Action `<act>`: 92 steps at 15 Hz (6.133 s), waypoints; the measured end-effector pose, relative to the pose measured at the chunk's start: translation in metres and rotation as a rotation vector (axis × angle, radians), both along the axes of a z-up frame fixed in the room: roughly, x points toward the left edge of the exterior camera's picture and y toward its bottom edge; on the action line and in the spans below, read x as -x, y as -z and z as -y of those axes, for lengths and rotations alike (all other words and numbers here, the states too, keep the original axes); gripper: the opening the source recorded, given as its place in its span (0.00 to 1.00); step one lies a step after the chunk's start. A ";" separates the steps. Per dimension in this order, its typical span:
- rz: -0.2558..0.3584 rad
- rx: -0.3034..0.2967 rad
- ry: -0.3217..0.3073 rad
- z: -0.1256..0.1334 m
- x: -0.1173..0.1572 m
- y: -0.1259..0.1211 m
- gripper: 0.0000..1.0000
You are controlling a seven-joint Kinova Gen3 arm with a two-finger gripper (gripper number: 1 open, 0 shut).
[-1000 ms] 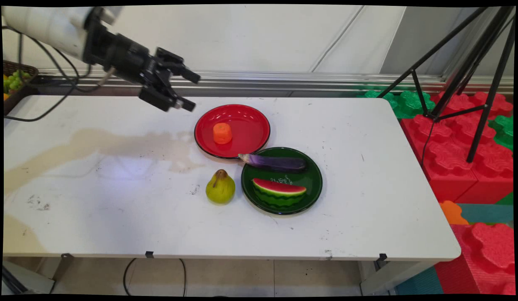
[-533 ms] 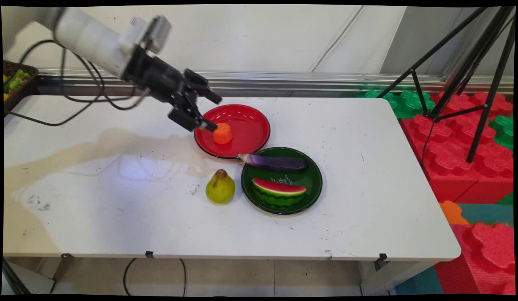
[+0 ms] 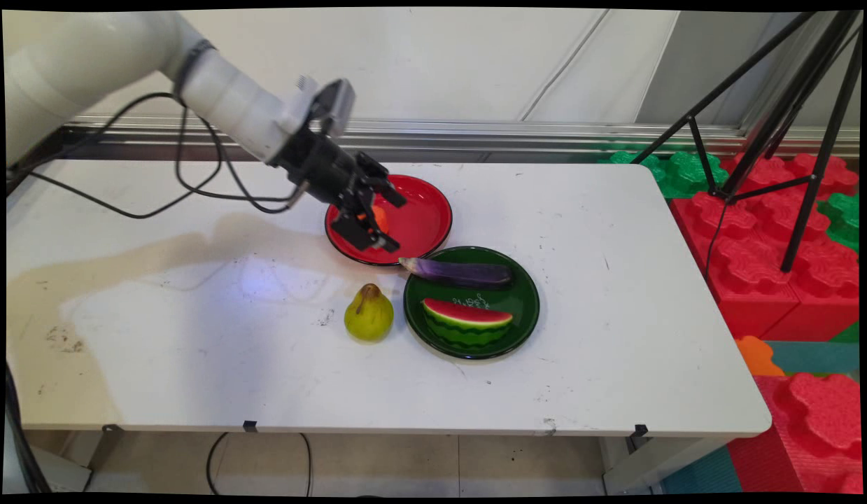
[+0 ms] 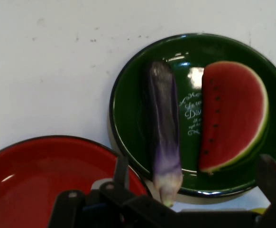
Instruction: Pick up the eggplant from the green plate, then place the picked object on the table
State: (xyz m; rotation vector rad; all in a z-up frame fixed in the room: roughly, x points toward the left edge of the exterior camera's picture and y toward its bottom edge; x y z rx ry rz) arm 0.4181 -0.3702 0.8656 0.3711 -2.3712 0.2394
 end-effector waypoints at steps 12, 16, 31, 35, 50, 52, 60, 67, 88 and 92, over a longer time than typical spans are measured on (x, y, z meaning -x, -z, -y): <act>0.093 -0.072 0.059 0.044 0.062 0.062 1.00; 0.108 -0.083 0.070 0.050 0.073 0.073 1.00; 0.125 -0.091 0.077 0.064 0.092 0.089 0.00; 0.123 -0.091 0.074 0.064 0.092 0.087 0.00; 0.060 -0.058 0.013 0.031 0.054 0.036 0.00; 0.047 -0.052 0.001 0.021 0.042 0.023 0.00; 0.002 -0.043 -0.034 -0.024 -0.010 -0.024 0.00; 0.026 -0.085 -0.088 -0.068 -0.071 -0.047 0.00; 0.174 -0.292 -0.361 -0.115 -0.157 0.037 0.00; 0.162 -0.332 -0.415 -0.112 -0.155 0.055 0.00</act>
